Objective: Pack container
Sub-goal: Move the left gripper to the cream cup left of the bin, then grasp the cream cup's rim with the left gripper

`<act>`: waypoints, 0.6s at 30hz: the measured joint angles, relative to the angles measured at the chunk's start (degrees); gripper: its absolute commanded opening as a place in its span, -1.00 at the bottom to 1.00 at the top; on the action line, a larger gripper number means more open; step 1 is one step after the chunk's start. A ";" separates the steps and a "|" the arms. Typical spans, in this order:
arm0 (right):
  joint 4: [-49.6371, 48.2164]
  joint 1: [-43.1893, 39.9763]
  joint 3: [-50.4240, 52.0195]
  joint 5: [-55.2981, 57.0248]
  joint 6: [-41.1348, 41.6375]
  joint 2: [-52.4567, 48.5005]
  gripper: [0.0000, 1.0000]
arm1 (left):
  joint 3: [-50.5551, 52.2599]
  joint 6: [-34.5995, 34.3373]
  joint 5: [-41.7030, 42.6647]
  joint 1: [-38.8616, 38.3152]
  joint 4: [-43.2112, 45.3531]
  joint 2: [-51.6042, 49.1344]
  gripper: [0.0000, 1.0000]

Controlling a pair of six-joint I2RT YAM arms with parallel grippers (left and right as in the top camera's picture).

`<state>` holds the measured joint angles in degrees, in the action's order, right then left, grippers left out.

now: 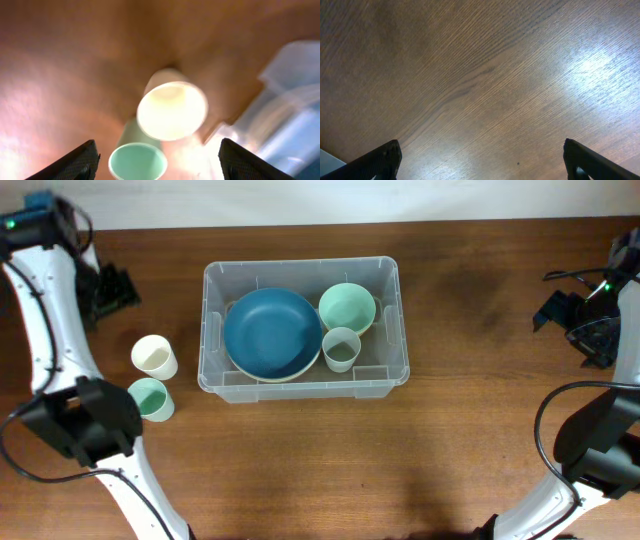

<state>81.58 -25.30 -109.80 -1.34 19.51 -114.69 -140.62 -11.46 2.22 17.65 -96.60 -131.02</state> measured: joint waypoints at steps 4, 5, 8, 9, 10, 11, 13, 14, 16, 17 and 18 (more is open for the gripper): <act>0.02 0.00 0.00 0.02 0.02 0.00 0.98 | 10.16 -0.17 0.85 2.73 1.60 0.00 0.49; 0.02 0.00 0.00 0.02 0.00 0.00 0.98 | 12.81 -0.17 1.09 3.34 2.73 0.00 0.49; 0.02 0.00 0.00 0.00 0.02 0.00 0.98 | 16.61 -0.20 1.27 4.11 5.38 0.00 0.47; 0.00 0.00 0.00 0.00 0.00 0.00 0.98 | 17.53 -0.20 1.31 4.31 6.36 0.00 0.47; 0.00 0.00 0.00 0.00 -0.02 0.00 0.98 | 18.34 -0.20 1.36 4.42 7.19 0.00 0.46; 0.00 0.00 0.00 0.00 0.02 0.00 0.98 | 19.02 -0.20 1.46 4.46 7.91 0.00 0.46; 0.00 0.00 0.00 0.00 0.00 0.00 0.98 | 19.82 -0.20 1.46 4.46 9.14 0.00 0.44; 0.00 0.00 0.00 0.00 0.04 0.00 0.98 | 20.13 -0.20 1.49 4.46 9.81 0.00 0.40; 0.00 0.00 0.00 0.00 0.02 0.00 0.98 | 20.68 -0.20 1.64 4.44 11.19 0.00 0.36; 0.00 0.00 0.00 0.00 0.02 0.00 0.98 | 20.98 -0.20 1.70 4.46 11.85 0.00 0.36; 0.00 0.00 0.00 0.00 0.00 0.00 0.98 | 21.31 -0.20 1.70 4.46 12.37 0.00 0.36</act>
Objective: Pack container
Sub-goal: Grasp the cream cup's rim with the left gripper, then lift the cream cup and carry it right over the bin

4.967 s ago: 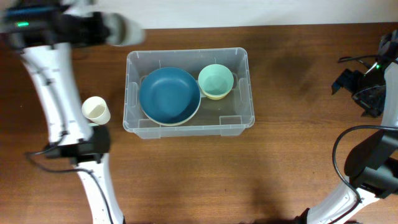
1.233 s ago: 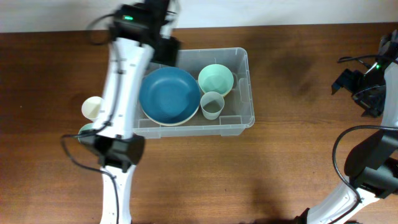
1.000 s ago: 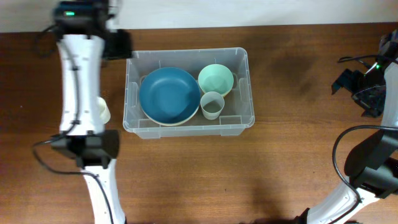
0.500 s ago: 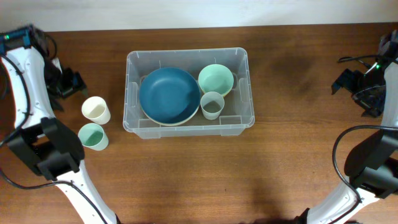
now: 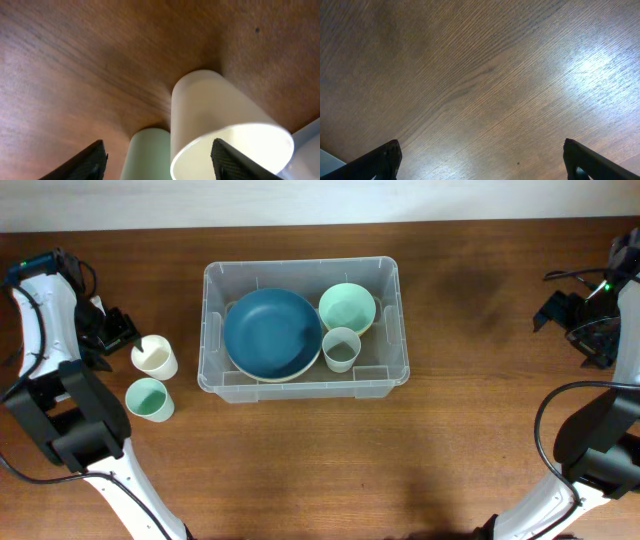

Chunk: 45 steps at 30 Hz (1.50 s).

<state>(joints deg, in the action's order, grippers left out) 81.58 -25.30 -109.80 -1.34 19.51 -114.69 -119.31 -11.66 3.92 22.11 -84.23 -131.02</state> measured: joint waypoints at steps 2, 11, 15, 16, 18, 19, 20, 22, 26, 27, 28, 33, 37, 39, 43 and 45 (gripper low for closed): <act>0.00 0.00 0.00 0.00 0.02 0.00 0.98 | 0.90 0.00 -0.02 0.00 1.29 0.00 0.36; 0.00 0.00 0.00 0.00 0.00 0.00 0.98 | 3.02 0.04 -0.24 0.00 4.76 0.00 0.28; 0.00 0.00 0.00 0.00 0.00 0.00 0.98 | 3.17 -0.04 -0.28 0.00 6.27 0.00 0.01; 0.00 0.00 0.00 0.00 0.02 0.00 0.98 | 3.21 -0.07 -0.28 0.00 6.56 0.00 -0.16; 0.00 0.00 0.00 0.00 -0.02 0.00 0.98 | 3.56 0.33 -0.31 -0.02 7.28 0.00 -0.46; 0.00 0.00 0.00 0.00 0.00 0.00 0.97 | 3.76 0.22 -0.35 -0.02 7.39 0.00 -0.54; 0.00 0.00 0.00 0.00 0.00 0.00 0.98 | 4.07 0.26 -0.31 -0.02 7.39 0.00 -0.59; 0.00 0.00 0.00 0.00 0.00 0.00 0.98 | 4.39 0.28 -0.46 -0.07 7.37 0.00 -0.89; 0.00 0.00 0.00 0.00 0.00 0.00 0.98 | 4.44 0.61 0.24 -0.22 7.37 0.72 -0.99; 0.00 0.00 0.00 0.00 0.02 0.00 0.98 | 4.44 0.66 0.17 -0.31 7.41 1.03 -0.99; 0.00 0.00 0.00 0.00 -0.02 0.00 0.98 | 4.44 0.66 0.13 -0.35 7.41 1.16 -0.99; 0.00 0.00 0.00 0.00 0.00 0.00 0.98 | 4.42 0.63 0.15 -0.33 7.61 1.18 -0.99; 0.00 0.00 0.00 0.00 -0.02 0.00 0.98 | 2.23 0.63 0.52 -0.20 6.82 1.18 -0.99; 0.00 0.00 0.00 0.00 0.00 0.00 0.98 | -1.11 0.66 1.86 0.07 6.08 1.57 -0.99; 0.00 0.00 0.00 0.00 0.00 0.00 0.98 | -7.98 1.29 7.30 0.26 4.61 5.66 -0.99; 0.00 0.00 0.00 0.00 0.02 0.00 0.98 | -10.47 2.75 11.43 -0.33 4.37 9.77 -0.99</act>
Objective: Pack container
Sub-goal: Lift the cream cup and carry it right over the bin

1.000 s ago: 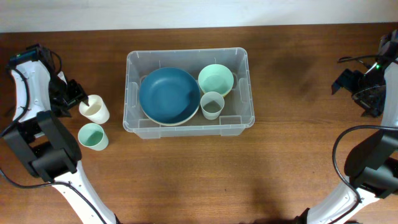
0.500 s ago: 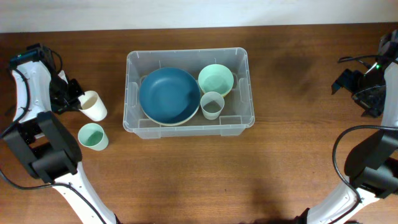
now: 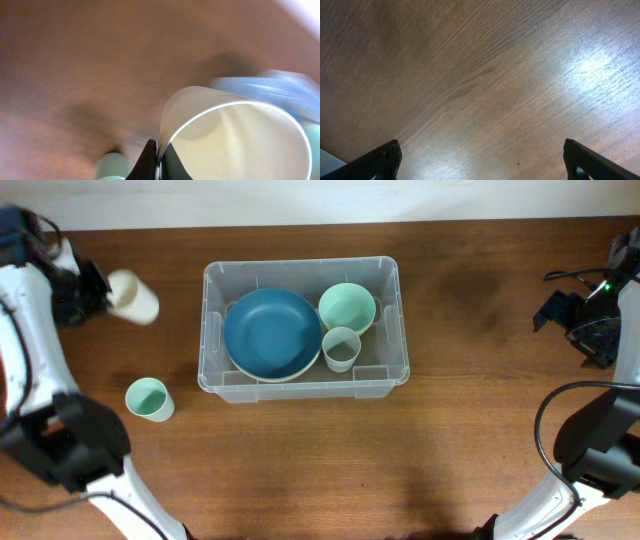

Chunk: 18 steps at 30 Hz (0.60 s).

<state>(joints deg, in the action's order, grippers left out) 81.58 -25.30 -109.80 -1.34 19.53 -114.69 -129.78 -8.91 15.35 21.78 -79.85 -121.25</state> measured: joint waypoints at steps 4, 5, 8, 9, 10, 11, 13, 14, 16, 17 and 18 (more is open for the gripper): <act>0.00 0.00 0.00 0.00 0.00 0.00 0.98 | -2.32 4.68 6.14 -5.90 -0.76 10.62 -0.99; -0.02 0.00 0.00 0.00 -0.02 0.00 0.98 | -2.67 5.79 7.15 -8.46 -1.18 12.74 -1.00; -0.02 0.00 0.00 0.00 -0.04 0.00 0.98 | -3.34 9.29 8.85 -18.43 -1.70 16.92 -0.99; -0.02 0.00 0.00 0.00 -0.04 0.00 0.97 | -3.39 10.23 9.11 -22.64 -1.60 17.49 -0.99; 0.00 0.00 0.00 0.00 -0.02 0.00 0.98 | -3.39 10.93 8.90 -26.58 -1.29 17.55 -0.99; 0.00 0.00 0.00 0.02 0.02 0.00 0.98 | -3.30 11.30 8.46 -29.66 -0.76 17.35 -0.99; 0.00 0.00 0.00 0.00 0.00 0.00 0.97 | -3.06 11.26 6.08 -35.78 0.04 16.17 -0.99; 0.00 0.00 0.00 0.02 -0.02 0.00 0.98 | -2.86 10.78 4.07 -38.80 0.17 15.17 -0.99; 0.00 0.00 0.00 0.00 -0.02 0.00 0.98 | -2.71 9.88 0.37 -42.95 0.13 13.22 -0.99; 0.00 0.00 0.00 0.00 -0.02 0.00 0.98 | -2.67 9.51 -1.20 -44.63 0.15 12.09 -0.99; 0.00 0.00 0.00 0.00 -0.02 0.00 0.98 | -2.64 9.29 -2.47 -46.01 0.15 10.91 -0.99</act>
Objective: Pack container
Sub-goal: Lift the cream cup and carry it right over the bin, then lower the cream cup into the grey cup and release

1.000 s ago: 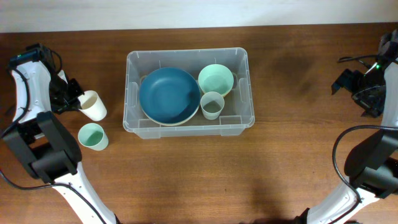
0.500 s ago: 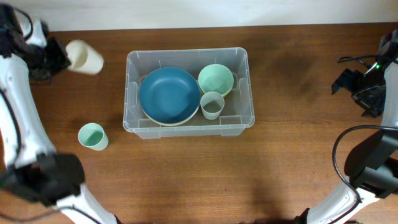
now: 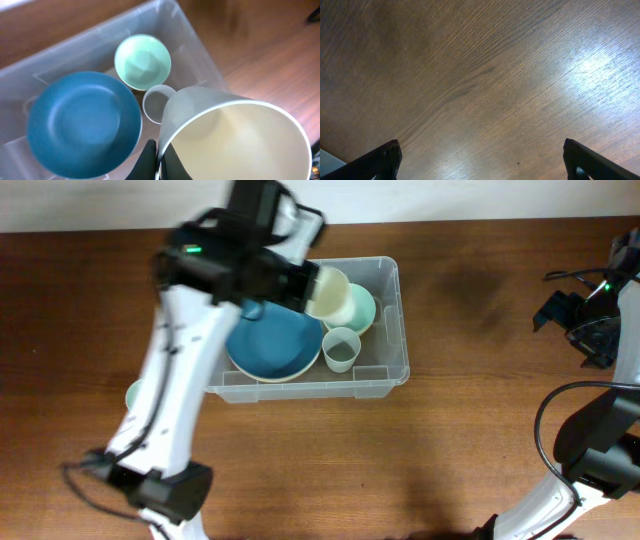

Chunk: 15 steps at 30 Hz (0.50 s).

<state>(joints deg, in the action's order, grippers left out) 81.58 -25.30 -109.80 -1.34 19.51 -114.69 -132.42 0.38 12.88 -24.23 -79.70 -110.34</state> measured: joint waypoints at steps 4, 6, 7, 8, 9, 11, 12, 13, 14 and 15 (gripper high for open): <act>0.00 0.00 0.00 0.00 0.00 0.00 0.98 | 0.28 -0.61 -3.08 -4.44 -0.13 -4.92 -0.99; 0.00 0.00 0.00 0.00 -0.02 0.00 0.98 | 0.33 -0.83 -3.93 -5.68 -0.13 -7.21 -0.99; -0.02 0.00 0.00 0.00 0.00 0.00 0.98 | 0.33 -1.01 -4.15 -6.08 -0.13 -8.20 -0.99; 0.00 0.00 0.00 0.00 0.00 0.00 0.98 | 0.33 -1.20 -4.42 -6.34 -0.15 -9.11 -0.99; 0.00 0.00 0.00 0.00 0.00 0.00 0.98 | 0.33 -1.44 -4.66 -6.54 -0.15 -10.16 -0.99; 0.00 0.00 0.00 0.00 0.00 0.00 0.98 | 0.33 -1.73 -5.16 -6.58 -0.15 -11.98 -0.99; 0.00 0.00 0.00 0.00 0.00 0.00 0.98 | 0.33 -1.73 -5.49 -6.56 -0.15 -12.79 -0.99; 0.00 0.00 0.00 0.00 -0.02 0.00 0.98 | 0.33 -1.75 -5.64 -6.56 -0.15 -13.46 -0.99; -0.02 0.00 0.00 0.00 0.02 0.00 0.98 | 0.33 -1.75 -5.88 -6.51 -0.13 -14.12 -0.99; 0.00 0.00 0.00 0.00 0.02 0.00 0.98 | 0.33 -1.77 -5.95 -6.51 -0.11 -14.88 -0.99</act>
<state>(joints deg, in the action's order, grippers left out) 81.58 -25.30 -109.80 -1.34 19.53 -114.69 -132.09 -1.39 6.94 -30.74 -79.81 -125.23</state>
